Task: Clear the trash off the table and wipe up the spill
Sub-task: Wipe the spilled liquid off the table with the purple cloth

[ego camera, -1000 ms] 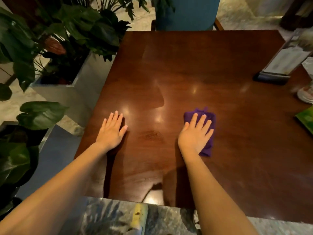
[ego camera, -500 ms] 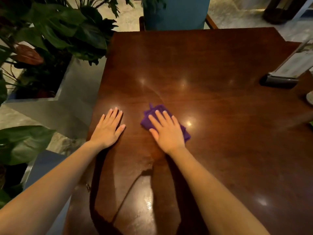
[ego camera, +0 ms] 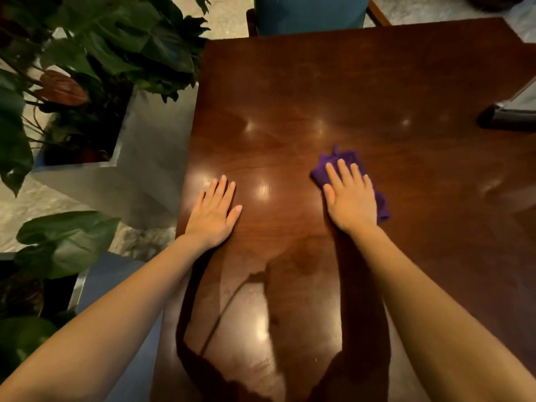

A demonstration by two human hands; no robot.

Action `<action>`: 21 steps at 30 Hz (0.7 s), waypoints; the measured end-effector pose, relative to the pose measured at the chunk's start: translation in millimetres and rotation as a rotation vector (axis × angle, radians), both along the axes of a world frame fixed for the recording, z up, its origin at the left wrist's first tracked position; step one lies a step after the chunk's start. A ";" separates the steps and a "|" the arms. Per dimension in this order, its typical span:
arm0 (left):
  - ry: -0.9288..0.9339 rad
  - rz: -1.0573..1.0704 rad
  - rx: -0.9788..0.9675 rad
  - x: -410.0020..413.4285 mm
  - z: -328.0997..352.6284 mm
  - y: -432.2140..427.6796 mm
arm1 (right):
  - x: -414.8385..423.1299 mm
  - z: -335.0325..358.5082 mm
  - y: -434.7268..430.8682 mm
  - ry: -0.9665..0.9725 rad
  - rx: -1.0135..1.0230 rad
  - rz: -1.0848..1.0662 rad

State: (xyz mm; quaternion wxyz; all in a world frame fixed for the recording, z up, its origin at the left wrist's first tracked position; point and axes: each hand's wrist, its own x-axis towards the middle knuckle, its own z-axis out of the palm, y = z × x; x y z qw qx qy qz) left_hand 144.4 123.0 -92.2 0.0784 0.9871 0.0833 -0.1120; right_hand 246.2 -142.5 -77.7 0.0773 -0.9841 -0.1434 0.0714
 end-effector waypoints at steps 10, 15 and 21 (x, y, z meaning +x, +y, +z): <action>-0.013 0.094 -0.094 -47.6 13.8 -0.2 | -157.1 -4.9 78.2 -0.017 -0.007 0.316; -0.071 0.436 -0.176 -187.9 19.6 -15.5 | -204.7 -7.4 101.4 0.004 -0.005 0.472; -0.035 0.575 -0.213 -322.9 10.9 -87.5 | -249.9 -2.4 111.2 0.042 0.020 0.674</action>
